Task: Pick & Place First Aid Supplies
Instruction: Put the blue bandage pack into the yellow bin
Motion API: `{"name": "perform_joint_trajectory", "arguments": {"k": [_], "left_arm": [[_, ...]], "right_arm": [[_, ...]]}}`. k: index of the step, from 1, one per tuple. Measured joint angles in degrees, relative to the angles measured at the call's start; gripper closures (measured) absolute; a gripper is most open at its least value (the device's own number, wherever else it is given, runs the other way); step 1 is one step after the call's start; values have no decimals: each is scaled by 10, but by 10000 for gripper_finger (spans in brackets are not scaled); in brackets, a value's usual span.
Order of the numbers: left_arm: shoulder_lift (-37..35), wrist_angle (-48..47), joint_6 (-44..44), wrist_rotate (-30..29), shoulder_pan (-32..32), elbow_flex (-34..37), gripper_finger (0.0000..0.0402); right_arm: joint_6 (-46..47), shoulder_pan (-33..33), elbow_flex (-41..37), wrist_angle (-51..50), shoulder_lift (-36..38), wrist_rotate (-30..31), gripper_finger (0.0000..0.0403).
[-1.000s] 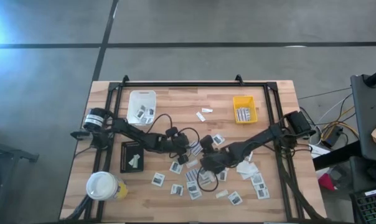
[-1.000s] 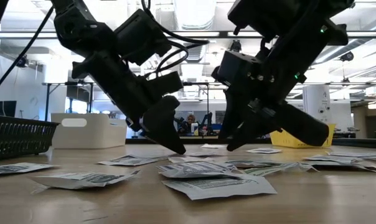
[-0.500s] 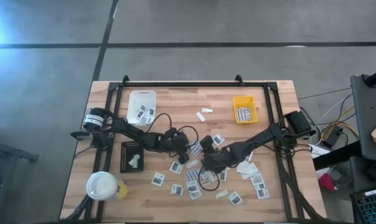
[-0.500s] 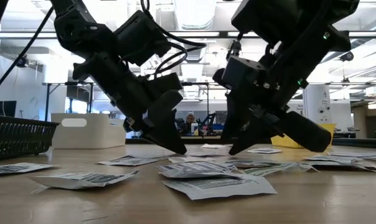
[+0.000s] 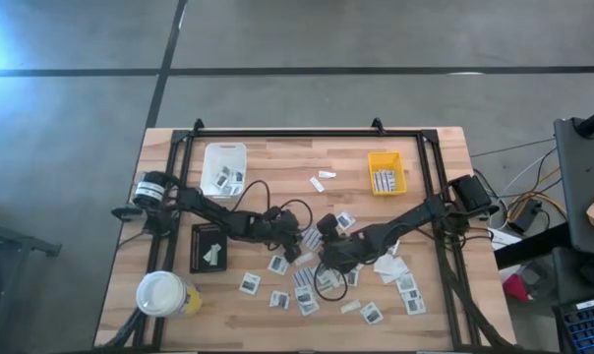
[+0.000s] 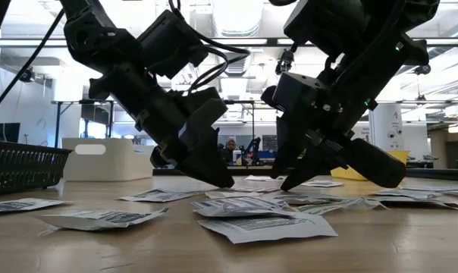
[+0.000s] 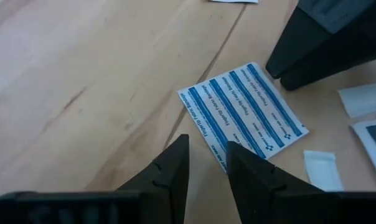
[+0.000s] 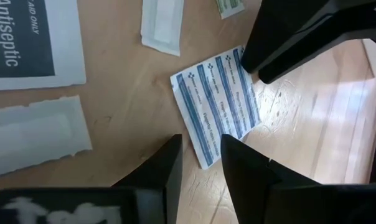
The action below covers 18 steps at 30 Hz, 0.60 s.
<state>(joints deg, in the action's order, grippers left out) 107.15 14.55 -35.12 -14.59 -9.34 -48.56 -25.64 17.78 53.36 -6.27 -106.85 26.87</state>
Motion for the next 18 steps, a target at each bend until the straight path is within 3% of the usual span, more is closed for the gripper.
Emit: {"name": "perform_joint_trajectory", "arguments": {"k": [9,18], "left_arm": [[7,2,-35,5,0,0,291],[72,3,-66,12,0,-1,291]], "right_arm": [[-3,0,-2,13,0,-23,294],[-29,1,7,5,2,-4,294]]}}
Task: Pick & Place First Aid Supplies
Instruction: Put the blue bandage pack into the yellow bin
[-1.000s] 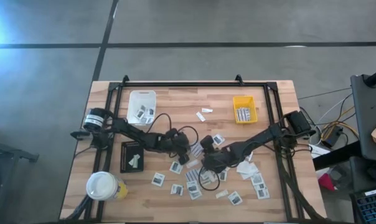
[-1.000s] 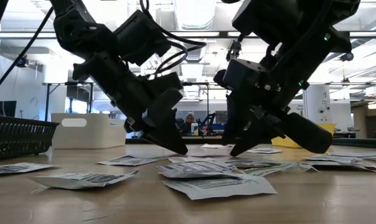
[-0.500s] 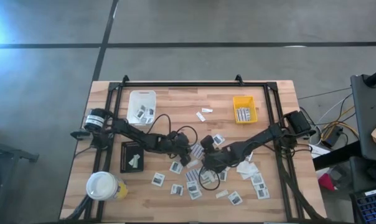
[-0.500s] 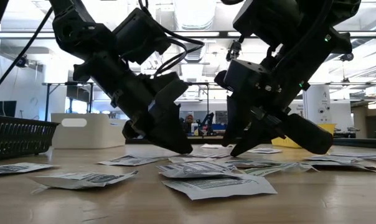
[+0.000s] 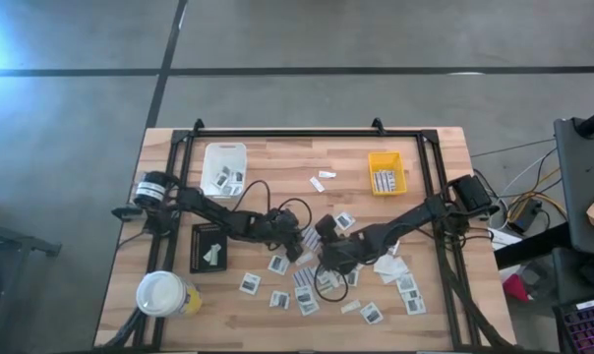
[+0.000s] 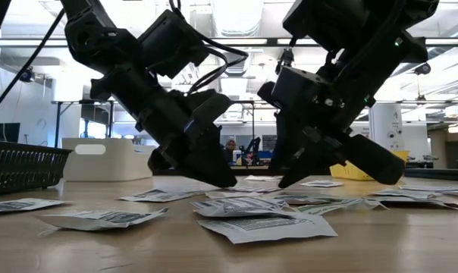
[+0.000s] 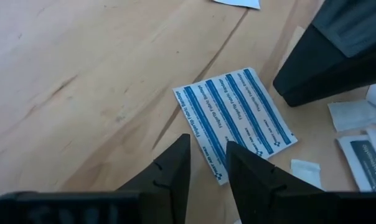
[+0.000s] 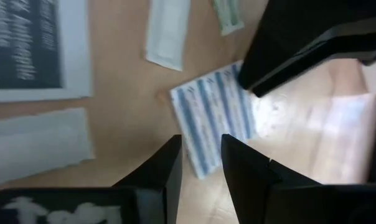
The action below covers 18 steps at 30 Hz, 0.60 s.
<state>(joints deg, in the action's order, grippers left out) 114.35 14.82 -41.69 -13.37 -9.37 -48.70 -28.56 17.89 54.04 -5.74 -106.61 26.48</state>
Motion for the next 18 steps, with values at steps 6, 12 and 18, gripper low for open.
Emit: {"name": "perform_joint_trajectory", "arguments": {"k": [6,12,18], "left_arm": [[9,-3,-32,4,0,-1,291],[-7,-14,-1,-19,-1,-1,299],[-9,-19,63,-45,-2,0,318]], "right_arm": [[-28,0,11,-18,0,19,294],[-18,0,20,-44,0,21,294],[-11,0,25,-45,0,21,294]]}}
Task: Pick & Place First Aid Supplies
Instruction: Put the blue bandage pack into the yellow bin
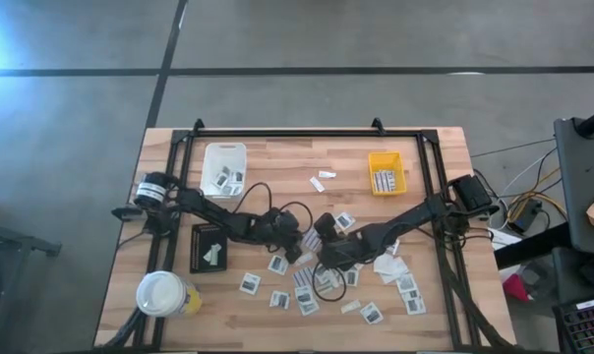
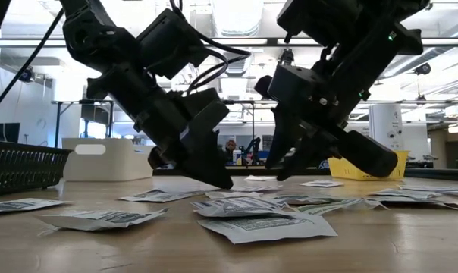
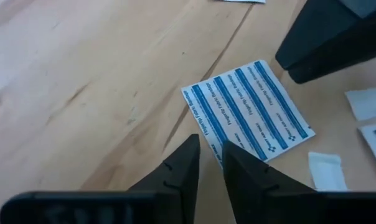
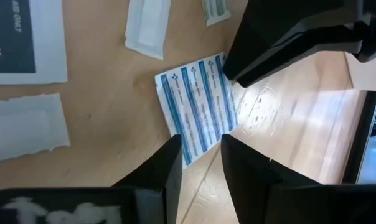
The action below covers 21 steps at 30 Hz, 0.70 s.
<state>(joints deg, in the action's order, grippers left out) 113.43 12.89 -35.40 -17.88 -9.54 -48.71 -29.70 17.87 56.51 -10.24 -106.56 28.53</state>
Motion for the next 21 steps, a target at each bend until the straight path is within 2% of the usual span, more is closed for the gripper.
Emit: {"name": "perform_joint_trajectory", "arguments": {"k": [8,16,21], "left_arm": [[1,0,60,-9,-4,0,330],[1,0,56,-11,-5,1,330],[1,0,45,-11,-4,1,330]], "right_arm": [[-8,0,2,2,0,0,294],[-110,0,-14,4,-3,-14,294],[-115,0,-19,18,-3,-15,294]]}}
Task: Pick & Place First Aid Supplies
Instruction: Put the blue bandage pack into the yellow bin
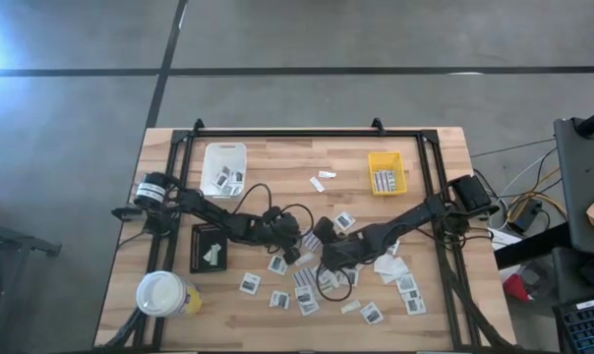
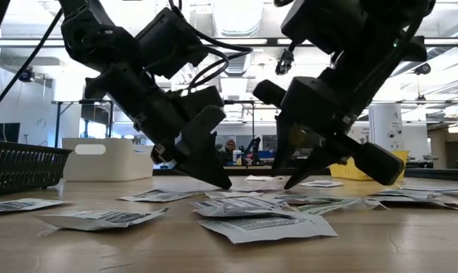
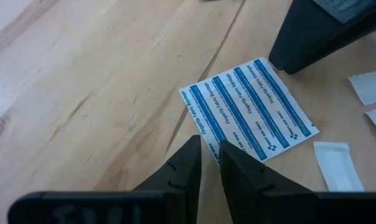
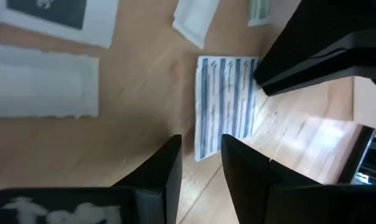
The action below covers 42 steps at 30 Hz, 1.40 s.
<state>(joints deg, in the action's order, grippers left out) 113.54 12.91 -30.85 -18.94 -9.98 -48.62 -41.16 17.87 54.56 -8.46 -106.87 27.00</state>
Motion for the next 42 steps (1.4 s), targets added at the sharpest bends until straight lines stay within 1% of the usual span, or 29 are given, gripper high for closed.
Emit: {"name": "perform_joint_trajectory", "arguments": {"k": [5,8,13,16,20,28,36,42], "left_arm": [[0,1,-23,15,1,0,330],[0,1,-38,16,0,1,330],[0,-2,-50,20,0,0,330],[2,-2,-51,21,0,0,330],[4,-4,-52,24,0,0,330],[4,21,-63,41,-1,-4,330],[5,41,-76,69,-2,-10,330],[4,43,-63,68,-2,-13,330]], "right_arm": [[-12,-2,-4,37,0,0,294],[-23,-6,-8,43,-4,0,294],[-15,-5,-8,47,-25,6,294],[-15,1,-7,49,-41,20,294],[-4,7,-6,45,-44,48,294],[3,-1,-4,61,-41,42,296],[22,-1,-4,76,-42,40,323],[39,0,-1,82,-42,45,352]]}}
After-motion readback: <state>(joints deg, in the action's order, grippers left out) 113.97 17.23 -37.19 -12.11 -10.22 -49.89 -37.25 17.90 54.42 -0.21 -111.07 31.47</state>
